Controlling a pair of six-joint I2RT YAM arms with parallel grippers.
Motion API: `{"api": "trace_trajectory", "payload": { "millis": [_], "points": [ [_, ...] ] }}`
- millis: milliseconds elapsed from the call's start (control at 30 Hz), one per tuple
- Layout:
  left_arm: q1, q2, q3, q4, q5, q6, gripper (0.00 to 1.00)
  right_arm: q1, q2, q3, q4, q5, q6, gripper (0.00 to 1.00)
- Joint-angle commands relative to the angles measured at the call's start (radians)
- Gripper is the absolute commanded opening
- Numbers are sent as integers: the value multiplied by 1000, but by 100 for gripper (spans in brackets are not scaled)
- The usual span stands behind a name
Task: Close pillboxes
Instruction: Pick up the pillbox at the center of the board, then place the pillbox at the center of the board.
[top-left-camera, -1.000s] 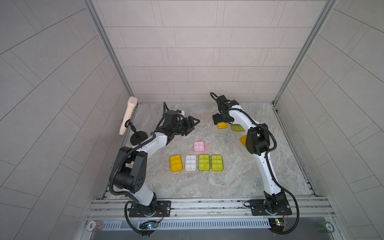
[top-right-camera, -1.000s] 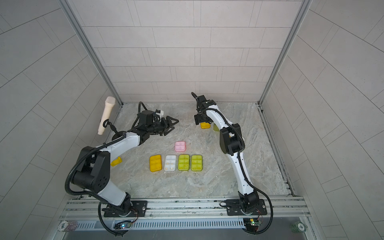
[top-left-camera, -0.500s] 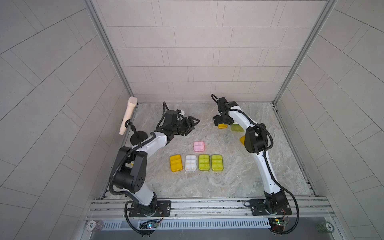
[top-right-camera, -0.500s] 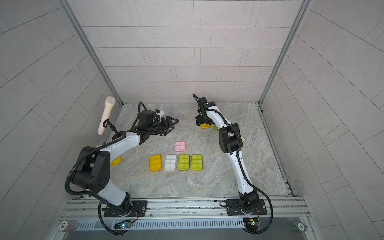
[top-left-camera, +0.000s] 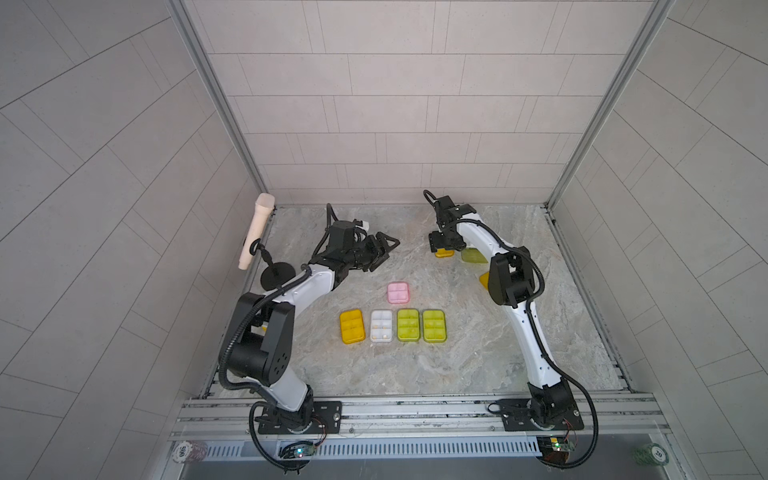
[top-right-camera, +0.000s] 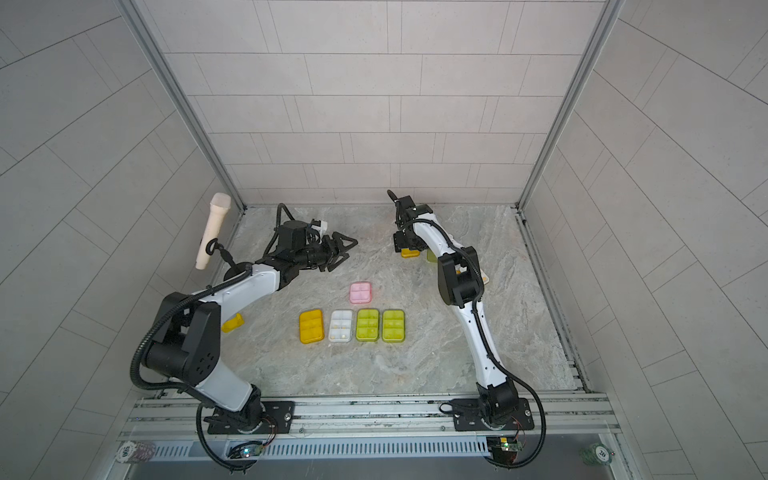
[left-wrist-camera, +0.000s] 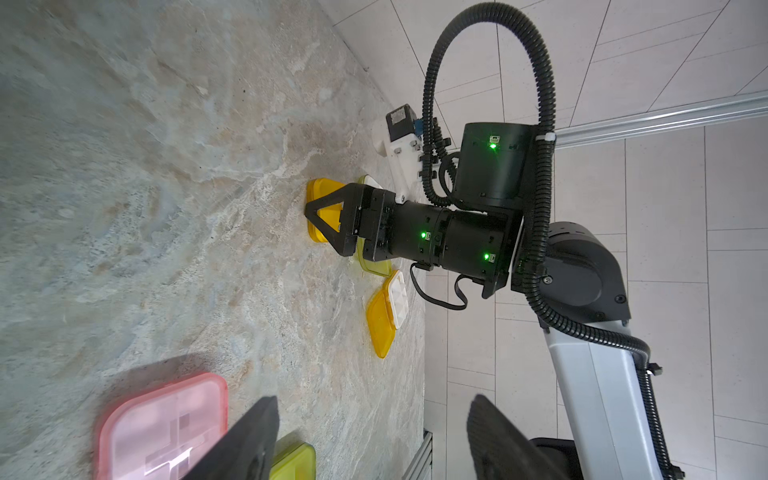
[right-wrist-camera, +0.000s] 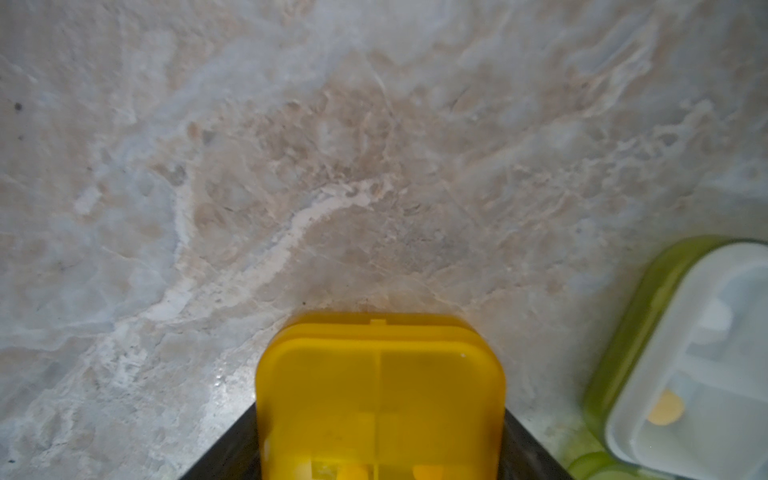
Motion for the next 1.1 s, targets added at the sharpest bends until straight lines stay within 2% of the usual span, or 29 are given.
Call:
{"api": "trace_trajectory", "payload": {
  "millis": [0, 167, 367, 500, 600, 800, 1067],
  "points": [
    [-6, 4, -9, 32, 13, -13, 76, 15, -26, -25, -28, 15, 20, 74],
    [-6, -5, -8, 31, 11, -12, 76, 68, -176, -230, 53, 51, 64, 74],
    [-6, -14, -10, 29, 6, -10, 76, 129, -422, -620, 246, 81, 162, 73],
    [-6, -18, -12, 29, 6, -14, 76, 177, -545, -826, 336, 40, 241, 73],
    [-6, -21, -14, 29, 1, -15, 76, 227, -598, -923, 377, 40, 292, 73],
    [-6, -24, -15, 29, 1, -15, 76, 294, -607, -975, 436, 31, 351, 73],
    [-6, -26, -14, 24, -2, -11, 76, 329, -545, -923, 420, 9, 374, 75]
  ]
}}
